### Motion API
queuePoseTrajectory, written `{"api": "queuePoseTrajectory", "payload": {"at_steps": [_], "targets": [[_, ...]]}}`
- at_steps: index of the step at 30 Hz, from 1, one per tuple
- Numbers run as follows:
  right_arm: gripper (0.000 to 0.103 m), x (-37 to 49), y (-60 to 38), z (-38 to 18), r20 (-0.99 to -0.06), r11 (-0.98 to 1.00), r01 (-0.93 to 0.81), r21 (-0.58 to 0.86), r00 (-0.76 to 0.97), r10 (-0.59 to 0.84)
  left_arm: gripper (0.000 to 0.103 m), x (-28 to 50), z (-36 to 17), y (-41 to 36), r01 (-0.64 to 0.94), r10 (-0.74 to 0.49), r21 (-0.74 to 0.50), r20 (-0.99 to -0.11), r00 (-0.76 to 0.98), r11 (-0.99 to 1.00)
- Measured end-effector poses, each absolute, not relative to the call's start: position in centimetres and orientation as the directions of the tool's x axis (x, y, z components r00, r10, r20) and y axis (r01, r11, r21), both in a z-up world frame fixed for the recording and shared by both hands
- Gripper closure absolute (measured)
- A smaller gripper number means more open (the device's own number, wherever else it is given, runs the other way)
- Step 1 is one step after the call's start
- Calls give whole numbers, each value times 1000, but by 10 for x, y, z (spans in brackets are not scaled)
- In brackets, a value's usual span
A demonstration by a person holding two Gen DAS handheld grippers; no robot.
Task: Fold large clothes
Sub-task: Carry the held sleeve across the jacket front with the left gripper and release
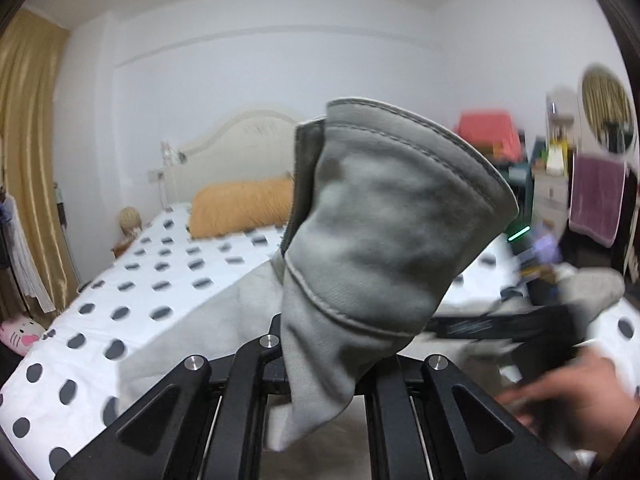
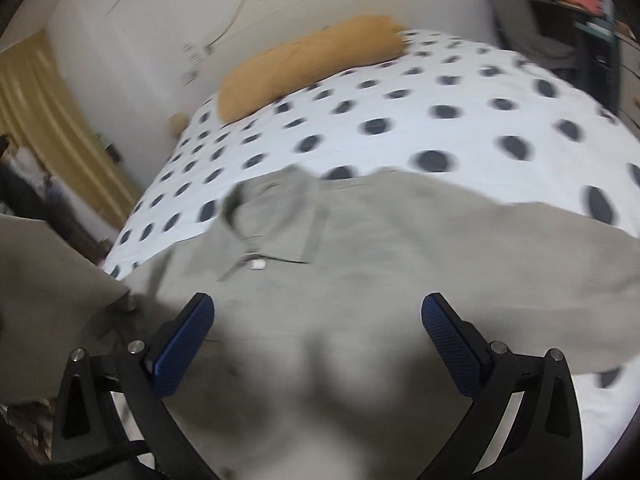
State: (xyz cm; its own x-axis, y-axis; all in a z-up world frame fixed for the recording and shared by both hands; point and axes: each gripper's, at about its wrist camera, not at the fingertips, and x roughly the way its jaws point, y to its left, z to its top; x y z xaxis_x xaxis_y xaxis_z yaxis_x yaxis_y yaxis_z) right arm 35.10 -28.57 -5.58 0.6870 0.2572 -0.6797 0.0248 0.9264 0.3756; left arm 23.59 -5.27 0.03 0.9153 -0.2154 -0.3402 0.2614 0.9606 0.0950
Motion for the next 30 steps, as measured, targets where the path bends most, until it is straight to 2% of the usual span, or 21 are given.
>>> {"api": "queuePoseTrajectory", "payload": {"at_steps": [4, 8, 13, 15, 18, 21, 22, 23, 24, 25, 26, 27, 30], "targets": [[0, 302, -343, -48, -673, 939, 70, 336, 716, 187, 97, 259, -36, -100, 289, -205, 115, -465, 861, 950], [0, 267, -370, -32, -674, 962, 92, 256, 731, 110, 96, 275, -64, -141, 328, -227, 75, -579, 783, 942], [0, 201, -433, -7, -680, 975, 68, 210, 727, 95, 96, 290, -89, -180, 340, -234, 43, -644, 729, 939], [0, 177, -456, 3, -675, 970, 34, 239, 724, 141, 96, 298, -97, -192, 317, -219, 34, -654, 724, 948], [0, 134, -491, 19, -602, 903, -113, 414, 711, 364, 93, 309, -111, -210, 269, -159, 70, -656, 738, 961], [0, 112, -490, 17, -538, 851, -197, 486, 700, 470, 72, 332, -143, -233, 215, -54, 125, -738, 672, 969], [0, 109, -481, 11, -545, 845, -214, 490, 682, 488, 53, 340, -160, -242, 240, -23, 165, -777, 629, 957], [0, 106, -474, 5, -553, 844, -223, 487, 670, 496, 43, 343, -177, -249, 257, 14, 213, -794, 608, 943], [0, 105, -467, -2, -560, 844, -231, 485, 659, 502, 37, 340, -183, -253, 248, 54, 270, -770, 636, 931], [0, 101, -456, -11, -561, 830, -251, 498, 637, 529, 22, 337, -182, -252, 232, 69, 295, -742, 667, 927], [0, 101, -451, -15, -558, 818, -262, 511, 623, 548, 1, 334, -179, -246, 220, 51, 271, -731, 681, 937], [0, 99, -443, -20, -556, 811, -273, 517, 613, 561, 0, 330, -174, -239, 216, 15, 228, -721, 692, 949], [0, 96, -432, -22, -552, 813, -298, 500, 614, 564, 0, 313, -167, -239, 216, -3, 247, -652, 758, 945]]}}
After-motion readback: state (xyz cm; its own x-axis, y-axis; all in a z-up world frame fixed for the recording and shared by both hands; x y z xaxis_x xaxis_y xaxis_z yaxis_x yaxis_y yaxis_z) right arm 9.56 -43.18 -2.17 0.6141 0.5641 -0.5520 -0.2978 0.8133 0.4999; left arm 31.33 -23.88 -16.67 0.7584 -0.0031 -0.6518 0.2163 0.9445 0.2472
